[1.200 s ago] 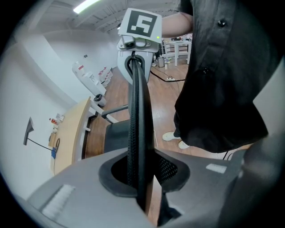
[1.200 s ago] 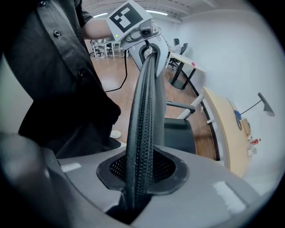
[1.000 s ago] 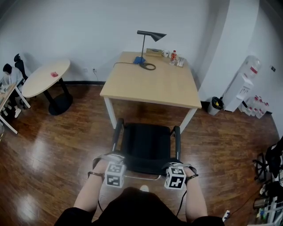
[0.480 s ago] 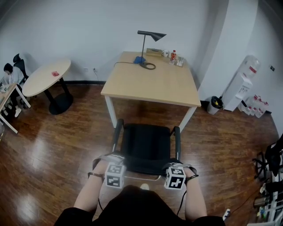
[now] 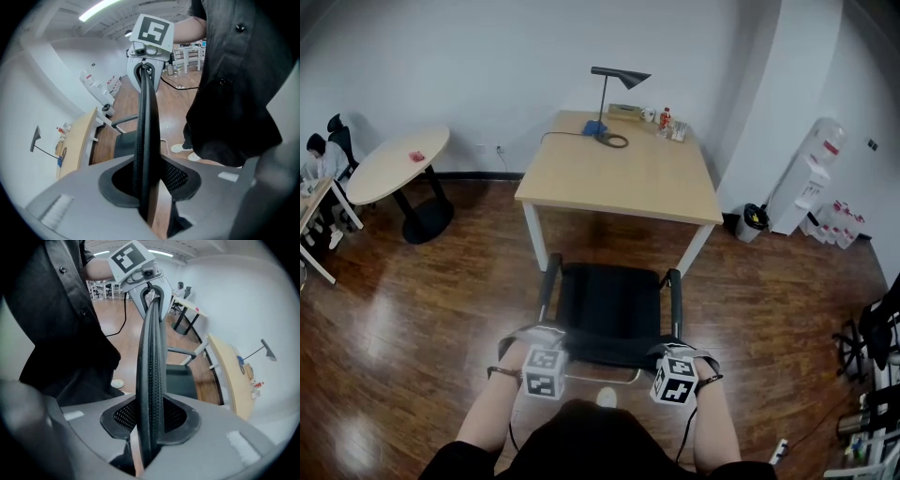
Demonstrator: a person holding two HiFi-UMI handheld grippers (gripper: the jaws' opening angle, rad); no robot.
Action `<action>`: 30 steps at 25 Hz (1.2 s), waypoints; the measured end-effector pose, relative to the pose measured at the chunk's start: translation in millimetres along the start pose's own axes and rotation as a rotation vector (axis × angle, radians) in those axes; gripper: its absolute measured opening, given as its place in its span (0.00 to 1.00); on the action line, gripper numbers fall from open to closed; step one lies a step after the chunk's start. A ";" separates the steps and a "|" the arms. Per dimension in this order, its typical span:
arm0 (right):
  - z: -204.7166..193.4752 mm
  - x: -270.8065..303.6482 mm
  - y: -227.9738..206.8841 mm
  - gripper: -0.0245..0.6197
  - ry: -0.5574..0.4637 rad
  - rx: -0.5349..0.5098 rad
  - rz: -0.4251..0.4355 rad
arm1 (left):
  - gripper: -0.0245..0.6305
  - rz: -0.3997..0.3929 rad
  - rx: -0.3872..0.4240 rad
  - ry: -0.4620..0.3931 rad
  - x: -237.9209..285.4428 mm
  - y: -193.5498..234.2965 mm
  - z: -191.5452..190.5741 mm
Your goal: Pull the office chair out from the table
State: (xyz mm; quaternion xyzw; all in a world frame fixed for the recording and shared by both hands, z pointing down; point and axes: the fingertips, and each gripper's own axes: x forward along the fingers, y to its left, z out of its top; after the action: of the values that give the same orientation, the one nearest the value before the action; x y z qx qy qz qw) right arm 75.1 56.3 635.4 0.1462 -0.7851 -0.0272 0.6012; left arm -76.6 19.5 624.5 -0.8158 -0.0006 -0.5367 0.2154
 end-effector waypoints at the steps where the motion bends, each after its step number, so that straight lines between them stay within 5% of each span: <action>1: 1.1 -4.2 -3.3 0.23 -0.016 0.008 -0.039 | 0.21 0.037 0.001 -0.016 -5.1 3.9 1.3; 3: 2.8 -13.7 -6.2 0.27 -0.040 0.025 -0.103 | 0.28 0.124 -0.001 -0.055 -19.0 11.0 5.8; 9: 14.2 -49.6 -7.8 0.30 -0.147 0.094 -0.359 | 0.29 0.340 -0.095 -0.204 -59.8 9.7 17.3; 12: 21.7 -73.1 -7.0 0.23 -0.253 0.183 -0.484 | 0.28 0.491 -0.231 -0.333 -86.8 19.7 18.4; 16: 36.9 -93.6 -2.8 0.16 -0.437 0.354 -0.614 | 0.15 0.629 -0.472 -0.503 -112.4 29.5 14.0; 19: 36.4 -101.4 4.2 0.13 -0.598 0.537 -0.644 | 0.07 0.665 -0.617 -0.606 -115.4 21.4 20.1; 23: 31.9 -106.0 11.9 0.11 -0.749 0.730 -0.601 | 0.05 0.711 -0.711 -0.652 -114.9 11.4 21.2; 30: 18.0 -133.6 24.5 0.08 -0.819 0.723 -0.636 | 0.05 0.786 -0.814 -0.723 -134.0 -1.9 31.0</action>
State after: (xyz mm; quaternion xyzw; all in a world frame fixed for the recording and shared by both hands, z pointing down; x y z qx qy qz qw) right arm 84.4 112.3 510.7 0.5441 -0.8293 0.0086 0.1271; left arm -106.7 63.0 497.5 -0.8998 0.4271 -0.0687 0.0562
